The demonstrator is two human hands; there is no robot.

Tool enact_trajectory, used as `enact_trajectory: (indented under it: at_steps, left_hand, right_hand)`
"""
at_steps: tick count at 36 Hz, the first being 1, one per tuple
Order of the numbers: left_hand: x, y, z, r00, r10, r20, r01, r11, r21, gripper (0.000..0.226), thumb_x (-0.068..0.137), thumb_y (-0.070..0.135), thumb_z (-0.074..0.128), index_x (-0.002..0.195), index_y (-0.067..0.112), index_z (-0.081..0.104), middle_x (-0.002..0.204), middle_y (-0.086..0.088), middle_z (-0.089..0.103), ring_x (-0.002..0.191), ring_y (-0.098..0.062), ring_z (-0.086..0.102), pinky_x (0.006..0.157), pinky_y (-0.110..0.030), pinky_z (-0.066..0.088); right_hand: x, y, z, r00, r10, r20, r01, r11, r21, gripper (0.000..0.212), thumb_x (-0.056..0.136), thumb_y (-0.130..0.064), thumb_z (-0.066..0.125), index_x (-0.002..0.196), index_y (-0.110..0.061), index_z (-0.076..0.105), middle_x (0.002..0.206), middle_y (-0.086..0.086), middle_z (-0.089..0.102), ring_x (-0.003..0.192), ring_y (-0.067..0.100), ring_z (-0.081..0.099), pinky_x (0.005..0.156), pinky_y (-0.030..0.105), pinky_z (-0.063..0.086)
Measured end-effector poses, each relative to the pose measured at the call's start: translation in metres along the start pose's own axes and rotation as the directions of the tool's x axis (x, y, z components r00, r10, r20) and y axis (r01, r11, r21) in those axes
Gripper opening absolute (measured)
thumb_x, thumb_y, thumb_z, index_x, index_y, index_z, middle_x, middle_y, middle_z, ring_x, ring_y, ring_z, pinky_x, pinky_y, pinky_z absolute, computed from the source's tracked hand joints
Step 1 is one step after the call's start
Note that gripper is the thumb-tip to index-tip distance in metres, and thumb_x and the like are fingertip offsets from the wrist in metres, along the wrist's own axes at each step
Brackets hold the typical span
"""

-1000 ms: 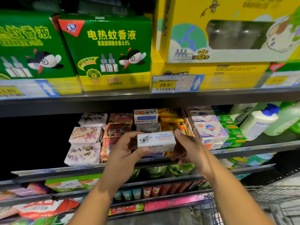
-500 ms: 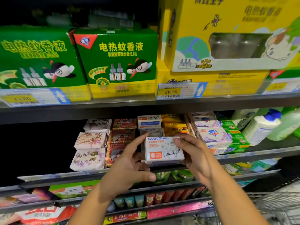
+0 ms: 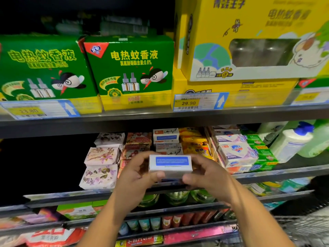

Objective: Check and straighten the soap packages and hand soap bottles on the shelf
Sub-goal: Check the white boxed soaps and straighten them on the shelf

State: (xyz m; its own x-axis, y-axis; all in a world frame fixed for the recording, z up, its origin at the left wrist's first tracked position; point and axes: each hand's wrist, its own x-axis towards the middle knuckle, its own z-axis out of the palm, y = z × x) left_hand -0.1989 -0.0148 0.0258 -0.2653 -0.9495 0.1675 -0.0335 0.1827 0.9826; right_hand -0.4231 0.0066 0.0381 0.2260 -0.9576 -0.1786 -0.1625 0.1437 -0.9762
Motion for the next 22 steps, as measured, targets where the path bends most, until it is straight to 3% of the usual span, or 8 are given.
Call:
enact_trajectory:
  at_steps: [2, 4, 8, 12, 15, 19, 22]
  left_hand:
    - [0.002, 0.005, 0.002, 1.0, 0.012, -0.004, -0.012, 1.0, -0.026, 0.048, 0.068, 0.037, 0.078, 0.11, 0.022, 0.062, 0.103, 0.009, 0.073, 0.096, -0.01, 0.069, 0.073, -0.024, 0.057]
    - [0.003, 0.009, 0.004, 0.999, 0.041, -0.024, -0.042, 0.998, -0.046, 0.044, 0.066, 0.031, 0.081, 0.106, 0.022, 0.064, 0.1, 0.008, 0.073, 0.091, -0.009, 0.07, 0.07, -0.025, 0.058]
    - [0.006, 0.019, 0.012, 0.993, 0.104, -0.063, -0.102, 0.994, 0.028, 0.046, 0.057, 0.036, 0.087, 0.097, 0.041, 0.067, 0.099, 0.012, 0.07, 0.088, -0.006, 0.067, 0.068, -0.021, 0.055]
    - [0.007, 0.023, 0.021, 0.992, 0.129, -0.009, -0.127, 0.981, 0.145, 0.055, 0.055, 0.026, 0.094, 0.1, 0.039, 0.066, 0.101, 0.02, 0.065, 0.092, -0.004, 0.064, 0.069, -0.014, 0.051]
    - [0.007, 0.023, 0.02, 0.988, 0.152, 0.013, -0.152, 0.964, 0.22, 0.056, 0.056, 0.034, 0.09, 0.104, 0.047, 0.063, 0.104, 0.023, 0.064, 0.096, -0.003, 0.063, 0.073, -0.013, 0.05]
    - [0.009, 0.016, 0.005, 0.993, 0.113, -0.021, -0.105, 0.963, 0.25, 0.06, 0.051, 0.049, 0.09, 0.102, 0.059, 0.06, 0.105, 0.023, 0.066, 0.1, -0.003, 0.064, 0.08, -0.019, 0.053]
    - [0.01, 0.011, -0.001, 0.999, 0.029, 0.017, -0.032, 0.96, 0.278, 0.062, 0.052, 0.039, 0.096, 0.1, 0.056, 0.061, 0.105, 0.032, 0.064, 0.099, 0.003, 0.063, 0.08, -0.026, 0.056]
  right_hand:
    - [0.002, 0.001, -0.001, 0.999, -0.034, -0.017, 0.029, 0.978, -0.207, 0.045, 0.074, -0.028, 0.087, 0.112, -0.041, 0.066, 0.112, -0.014, 0.071, 0.103, 0.008, 0.068, 0.087, 0.032, 0.057]
    - [0.005, 0.001, 0.002, 0.999, -0.048, -0.019, 0.041, 0.959, -0.282, 0.045, 0.075, -0.021, 0.087, 0.111, -0.035, 0.063, 0.107, -0.016, 0.07, 0.099, 0.004, 0.067, 0.085, 0.029, 0.057]
    - [0.005, 0.005, 0.016, 0.998, -0.069, -0.011, 0.065, 0.971, -0.229, 0.048, 0.076, -0.014, 0.086, 0.114, -0.029, 0.06, 0.106, -0.017, 0.069, 0.097, 0.005, 0.069, 0.085, 0.029, 0.058]
    - [0.009, 0.015, 0.03, 0.993, -0.118, -0.006, 0.114, 0.971, -0.209, 0.061, 0.073, -0.014, 0.085, 0.122, -0.041, 0.061, 0.111, -0.012, 0.071, 0.102, 0.009, 0.068, 0.086, 0.033, 0.058]
    - [0.009, 0.016, 0.023, 0.991, -0.129, -0.035, 0.117, 0.965, -0.235, 0.055, 0.074, -0.01, 0.086, 0.118, -0.034, 0.064, 0.105, -0.012, 0.072, 0.096, 0.007, 0.069, 0.079, 0.023, 0.056]
    - [0.0, 0.003, -0.003, 0.977, -0.172, -0.128, 0.126, 0.943, -0.307, 0.045, 0.071, -0.016, 0.09, 0.101, -0.037, 0.065, 0.101, -0.022, 0.07, 0.09, 0.0, 0.067, 0.073, 0.013, 0.05]
    - [-0.005, -0.005, -0.016, 0.946, -0.266, -0.185, 0.222, 0.948, -0.227, 0.043, 0.067, -0.012, 0.091, 0.101, -0.03, 0.072, 0.101, -0.013, 0.074, 0.091, 0.003, 0.069, 0.076, 0.016, 0.052]
